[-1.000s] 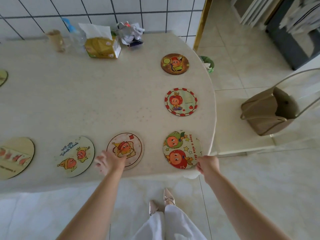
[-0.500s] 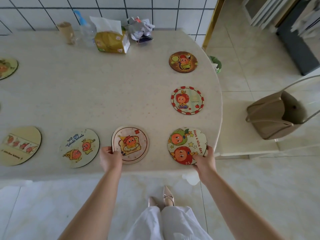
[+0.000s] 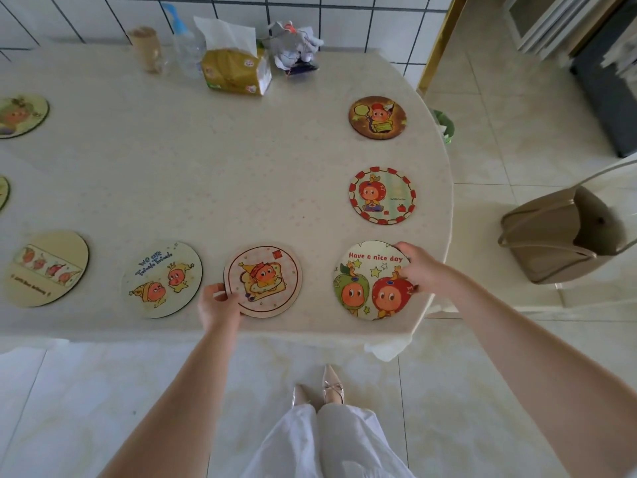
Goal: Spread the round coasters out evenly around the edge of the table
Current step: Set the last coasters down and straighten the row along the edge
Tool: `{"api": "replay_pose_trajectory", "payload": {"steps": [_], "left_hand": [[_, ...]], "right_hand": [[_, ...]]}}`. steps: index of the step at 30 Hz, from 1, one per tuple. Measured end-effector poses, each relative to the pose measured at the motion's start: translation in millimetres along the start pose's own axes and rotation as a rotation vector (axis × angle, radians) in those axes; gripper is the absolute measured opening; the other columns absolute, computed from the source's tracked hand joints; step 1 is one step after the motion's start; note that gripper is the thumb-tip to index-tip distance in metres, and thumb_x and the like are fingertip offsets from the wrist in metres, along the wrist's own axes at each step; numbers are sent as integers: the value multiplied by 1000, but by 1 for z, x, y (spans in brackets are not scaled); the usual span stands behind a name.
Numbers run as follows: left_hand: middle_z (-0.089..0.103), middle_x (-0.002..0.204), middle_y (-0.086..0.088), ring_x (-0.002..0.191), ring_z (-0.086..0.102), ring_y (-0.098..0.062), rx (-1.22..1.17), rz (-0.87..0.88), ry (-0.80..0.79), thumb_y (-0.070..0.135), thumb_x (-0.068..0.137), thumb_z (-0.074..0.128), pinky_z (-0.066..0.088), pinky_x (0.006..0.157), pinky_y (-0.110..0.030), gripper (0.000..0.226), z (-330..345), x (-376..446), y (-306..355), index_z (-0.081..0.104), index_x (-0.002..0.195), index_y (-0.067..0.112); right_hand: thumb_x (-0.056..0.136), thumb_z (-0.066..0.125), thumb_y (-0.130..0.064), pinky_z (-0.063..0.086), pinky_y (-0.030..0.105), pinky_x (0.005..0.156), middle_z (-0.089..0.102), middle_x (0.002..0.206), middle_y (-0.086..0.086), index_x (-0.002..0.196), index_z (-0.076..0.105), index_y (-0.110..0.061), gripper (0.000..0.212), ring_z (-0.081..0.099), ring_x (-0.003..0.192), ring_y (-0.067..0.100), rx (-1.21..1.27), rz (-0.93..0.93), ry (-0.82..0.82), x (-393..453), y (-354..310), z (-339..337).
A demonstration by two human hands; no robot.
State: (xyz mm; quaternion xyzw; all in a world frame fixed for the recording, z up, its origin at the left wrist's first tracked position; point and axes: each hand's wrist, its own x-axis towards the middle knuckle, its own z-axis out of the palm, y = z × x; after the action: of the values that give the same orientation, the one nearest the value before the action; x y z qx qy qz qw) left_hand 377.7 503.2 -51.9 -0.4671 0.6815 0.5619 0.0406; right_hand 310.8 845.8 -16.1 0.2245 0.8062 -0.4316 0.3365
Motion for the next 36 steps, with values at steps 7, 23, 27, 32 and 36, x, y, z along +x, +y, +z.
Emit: {"api": "replay_pose_trajectory", "payload": {"steps": [7, 23, 27, 32, 36], "left_hand": [[63, 84, -1, 67, 59, -15, -55, 39, -22, 0, 84, 64, 56, 74, -43, 25, -1, 0, -3, 55, 100, 17], [73, 97, -13, 87, 70, -30, -94, 2, -227, -1, 84, 67, 59, 76, -46, 24, -19, 31, 17, 60, 98, 18], [72, 96, -14, 87, 70, -33, -93, -3, -285, -5, 85, 63, 59, 77, -49, 24, -15, 31, 20, 59, 99, 14], [70, 100, -16, 84, 69, -32, -10, 17, -269, -7, 87, 60, 59, 75, -48, 23, -19, 32, 17, 59, 104, 9], [69, 105, -11, 93, 67, -28, 154, 114, -206, 2, 83, 67, 58, 81, -47, 23, -18, 31, 15, 63, 105, 9]], "right_hand": [[86, 55, 5, 55, 42, 87, 54, 117, 17, 131, 45, -4, 47, 56, 107, 33, -551, -171, 235, 22, 3, 7], [90, 57, -19, 50, 23, 62, 63, 101, 0, 133, 50, -7, 45, 63, 86, 14, -24, -158, 25, -7, -43, 92], [91, 61, -20, 60, 38, 82, 66, 99, 8, 126, 53, -2, 40, 69, 94, 21, 250, 11, -151, -11, -60, 138], [88, 57, -7, 61, 44, 80, 70, 94, 14, 93, 65, 3, 14, 71, 89, 30, 314, 79, -49, -9, -57, 161], [86, 58, -9, 57, 54, 83, 70, 78, 9, 76, 62, -19, 14, 68, 76, 28, 196, -13, -14, -15, -56, 162]]}}
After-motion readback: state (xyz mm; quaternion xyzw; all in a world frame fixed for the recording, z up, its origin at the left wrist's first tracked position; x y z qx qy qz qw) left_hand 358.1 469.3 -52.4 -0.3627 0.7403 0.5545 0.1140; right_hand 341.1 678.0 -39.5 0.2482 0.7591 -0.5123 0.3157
